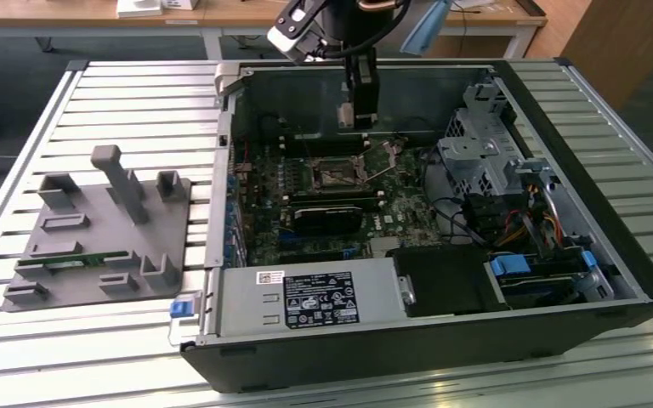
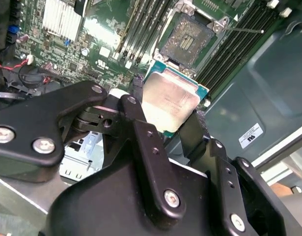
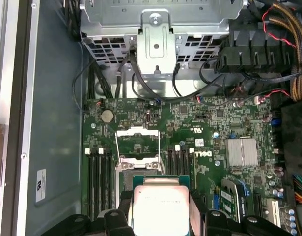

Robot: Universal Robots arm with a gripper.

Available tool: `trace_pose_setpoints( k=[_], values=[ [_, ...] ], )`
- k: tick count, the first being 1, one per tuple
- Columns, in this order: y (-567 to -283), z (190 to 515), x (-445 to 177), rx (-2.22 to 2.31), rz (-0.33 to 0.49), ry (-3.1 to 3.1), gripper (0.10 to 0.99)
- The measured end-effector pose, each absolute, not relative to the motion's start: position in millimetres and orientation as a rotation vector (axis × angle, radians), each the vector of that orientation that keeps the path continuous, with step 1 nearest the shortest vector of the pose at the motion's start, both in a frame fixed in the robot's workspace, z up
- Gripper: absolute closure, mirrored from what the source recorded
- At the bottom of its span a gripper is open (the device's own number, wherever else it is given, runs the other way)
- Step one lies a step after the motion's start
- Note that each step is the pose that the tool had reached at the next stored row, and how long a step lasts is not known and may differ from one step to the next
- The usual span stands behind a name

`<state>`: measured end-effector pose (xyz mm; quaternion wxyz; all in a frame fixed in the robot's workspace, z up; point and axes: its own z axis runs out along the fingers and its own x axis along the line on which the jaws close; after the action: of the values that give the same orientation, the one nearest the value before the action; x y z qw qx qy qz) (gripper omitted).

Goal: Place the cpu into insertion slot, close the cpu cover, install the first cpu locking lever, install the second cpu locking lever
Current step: 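Place the cpu into insertion slot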

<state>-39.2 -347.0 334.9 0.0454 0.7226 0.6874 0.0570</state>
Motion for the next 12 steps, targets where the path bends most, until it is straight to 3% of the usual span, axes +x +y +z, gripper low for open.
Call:
trace_pose_setpoints(
  k=[12],
  values=[
    [-346.3,330.1,-49.1,2.206,0.173,2.098,0.549]
  ],
)
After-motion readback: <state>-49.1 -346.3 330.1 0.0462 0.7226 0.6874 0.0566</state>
